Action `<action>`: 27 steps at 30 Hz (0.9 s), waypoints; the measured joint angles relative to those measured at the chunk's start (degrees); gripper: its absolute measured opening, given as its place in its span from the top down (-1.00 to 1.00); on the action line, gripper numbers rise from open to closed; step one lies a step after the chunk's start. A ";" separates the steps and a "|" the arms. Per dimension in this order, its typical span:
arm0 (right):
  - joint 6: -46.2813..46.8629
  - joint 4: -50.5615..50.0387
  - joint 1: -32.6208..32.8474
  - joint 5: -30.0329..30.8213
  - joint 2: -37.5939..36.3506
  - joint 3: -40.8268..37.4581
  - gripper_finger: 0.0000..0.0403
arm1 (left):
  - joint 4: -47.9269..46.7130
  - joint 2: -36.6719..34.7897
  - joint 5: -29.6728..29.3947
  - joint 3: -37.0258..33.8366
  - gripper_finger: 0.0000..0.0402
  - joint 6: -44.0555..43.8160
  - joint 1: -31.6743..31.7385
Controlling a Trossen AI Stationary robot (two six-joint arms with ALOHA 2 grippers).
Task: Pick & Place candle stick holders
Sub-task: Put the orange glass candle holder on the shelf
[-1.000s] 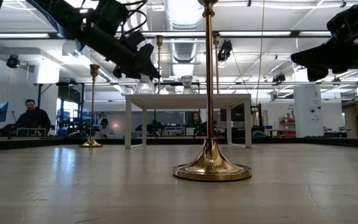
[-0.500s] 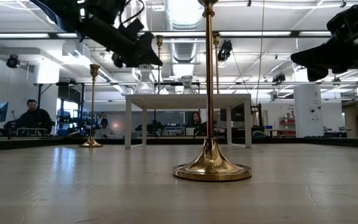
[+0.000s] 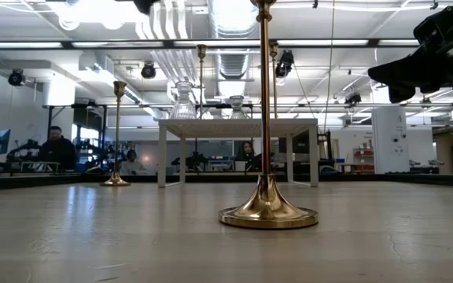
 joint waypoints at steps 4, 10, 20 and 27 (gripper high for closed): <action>-0.05 0.00 0.01 -0.01 0.01 0.00 0.96 | -5.38 -3.63 -12.18 -0.31 0.05 3.35 -12.46; 0.00 0.00 0.02 0.01 0.01 0.00 0.96 | -4.19 -3.27 -17.26 -2.56 0.41 4.72 -24.45; 0.00 0.00 0.00 -0.01 0.01 0.00 0.96 | -9.28 -3.20 -17.56 -2.95 0.52 -6.60 -25.42; -0.09 0.00 0.00 0.01 0.00 0.00 0.96 | 2.10 -3.87 -11.56 -11.37 0.52 -1.27 -25.25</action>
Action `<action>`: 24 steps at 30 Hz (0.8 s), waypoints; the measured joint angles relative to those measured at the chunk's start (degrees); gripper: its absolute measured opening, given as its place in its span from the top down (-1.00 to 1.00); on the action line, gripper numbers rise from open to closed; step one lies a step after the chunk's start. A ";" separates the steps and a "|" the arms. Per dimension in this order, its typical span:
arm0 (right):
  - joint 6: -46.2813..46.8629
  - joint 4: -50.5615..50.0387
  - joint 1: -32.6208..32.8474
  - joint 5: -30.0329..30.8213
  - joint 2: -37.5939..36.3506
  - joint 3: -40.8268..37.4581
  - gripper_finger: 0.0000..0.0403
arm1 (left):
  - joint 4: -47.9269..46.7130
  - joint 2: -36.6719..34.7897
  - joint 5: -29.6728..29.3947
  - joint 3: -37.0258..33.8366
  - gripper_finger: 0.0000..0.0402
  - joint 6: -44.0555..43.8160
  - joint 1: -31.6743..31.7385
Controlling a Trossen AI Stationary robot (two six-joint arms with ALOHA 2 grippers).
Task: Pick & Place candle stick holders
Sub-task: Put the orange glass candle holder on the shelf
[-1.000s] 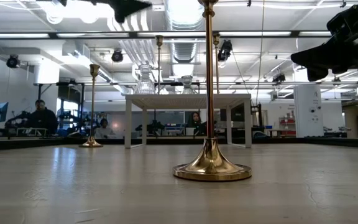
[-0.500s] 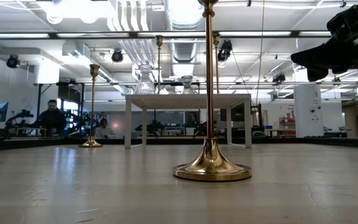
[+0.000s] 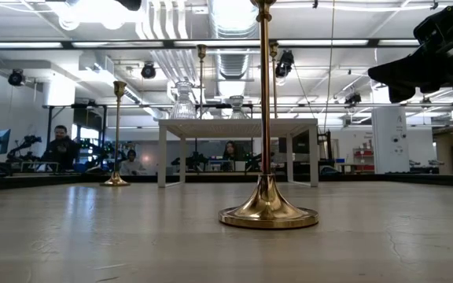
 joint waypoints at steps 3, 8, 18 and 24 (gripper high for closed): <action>0.05 0.00 0.00 0.00 0.00 0.00 0.96 | 8.95 -2.57 2.10 -6.65 0.52 2.94 -0.10; 0.02 -0.02 0.02 0.00 0.00 0.00 0.96 | 22.25 -11.93 4.90 -20.17 0.52 0.68 -0.14; 0.00 0.00 0.02 -0.02 0.00 0.00 0.96 | 21.29 -35.84 5.88 -42.94 0.52 -0.63 -0.15; 0.00 -0.02 0.02 -0.07 0.02 0.02 0.96 | 3.92 -48.94 6.97 -43.55 0.52 -0.13 -0.12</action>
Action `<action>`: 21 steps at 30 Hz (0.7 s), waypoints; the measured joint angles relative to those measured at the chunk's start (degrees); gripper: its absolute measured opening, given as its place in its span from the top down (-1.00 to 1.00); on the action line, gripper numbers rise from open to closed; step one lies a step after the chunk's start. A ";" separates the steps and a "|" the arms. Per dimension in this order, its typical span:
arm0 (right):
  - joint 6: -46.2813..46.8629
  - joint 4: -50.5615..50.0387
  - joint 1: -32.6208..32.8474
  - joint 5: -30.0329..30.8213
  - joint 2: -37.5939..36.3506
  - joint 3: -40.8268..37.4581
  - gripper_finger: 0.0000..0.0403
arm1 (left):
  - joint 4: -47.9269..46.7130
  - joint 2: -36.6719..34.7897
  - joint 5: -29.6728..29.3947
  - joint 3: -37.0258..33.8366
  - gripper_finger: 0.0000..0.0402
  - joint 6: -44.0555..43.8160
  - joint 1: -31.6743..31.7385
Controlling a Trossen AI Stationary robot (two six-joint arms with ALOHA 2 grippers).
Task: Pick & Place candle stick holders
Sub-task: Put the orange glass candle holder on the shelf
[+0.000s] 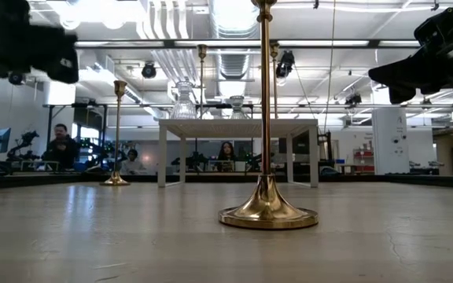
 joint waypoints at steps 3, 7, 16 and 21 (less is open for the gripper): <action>0.00 0.00 0.00 -0.01 0.00 0.00 0.96 | -5.30 -1.89 -0.23 -0.23 0.52 0.75 0.11; -0.02 0.02 -0.01 0.08 -0.01 0.01 0.96 | -5.67 -1.94 -1.13 -0.23 0.52 4.13 0.17; 0.05 0.01 -0.01 0.01 0.01 0.01 0.96 | -5.78 -1.94 -2.11 -0.30 0.52 4.65 0.81; 0.02 -0.02 0.00 0.02 0.00 0.00 0.96 | -5.63 -1.70 -2.08 -0.34 0.52 4.60 0.81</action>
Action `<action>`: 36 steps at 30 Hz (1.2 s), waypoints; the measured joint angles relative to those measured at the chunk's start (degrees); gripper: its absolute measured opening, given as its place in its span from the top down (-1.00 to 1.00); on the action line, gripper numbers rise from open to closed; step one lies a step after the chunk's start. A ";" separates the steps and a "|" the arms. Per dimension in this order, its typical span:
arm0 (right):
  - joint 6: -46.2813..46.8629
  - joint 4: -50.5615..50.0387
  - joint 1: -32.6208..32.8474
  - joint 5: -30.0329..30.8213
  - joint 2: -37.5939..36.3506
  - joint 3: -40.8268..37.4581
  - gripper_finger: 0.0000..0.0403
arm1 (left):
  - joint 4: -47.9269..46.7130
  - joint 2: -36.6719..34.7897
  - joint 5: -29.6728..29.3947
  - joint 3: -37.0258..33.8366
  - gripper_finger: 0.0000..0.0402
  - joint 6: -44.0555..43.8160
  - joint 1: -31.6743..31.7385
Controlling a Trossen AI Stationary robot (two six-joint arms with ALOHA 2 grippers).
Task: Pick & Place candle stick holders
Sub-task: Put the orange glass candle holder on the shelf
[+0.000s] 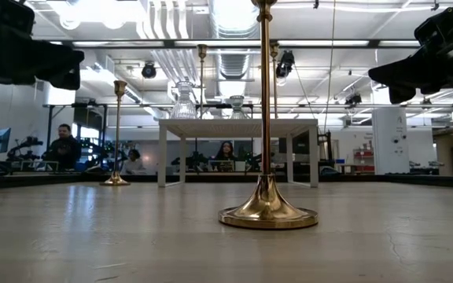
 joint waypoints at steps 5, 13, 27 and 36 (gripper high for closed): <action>0.02 -0.01 -0.01 0.00 0.00 0.00 0.96 | -0.01 0.04 -0.01 -0.04 0.52 -0.02 -0.02; -0.05 0.08 -0.02 0.01 0.00 -0.01 0.96 | 0.14 0.04 -0.01 -0.01 0.52 -0.02 -0.02; 6.66 -5.29 0.02 4.73 2.63 11.30 0.96 | 0.24 0.07 0.01 0.13 0.52 -0.02 -0.02; 27.17 -54.77 0.70 13.65 22.18 41.28 0.96 | 0.36 0.10 0.01 0.13 0.52 -0.02 -0.02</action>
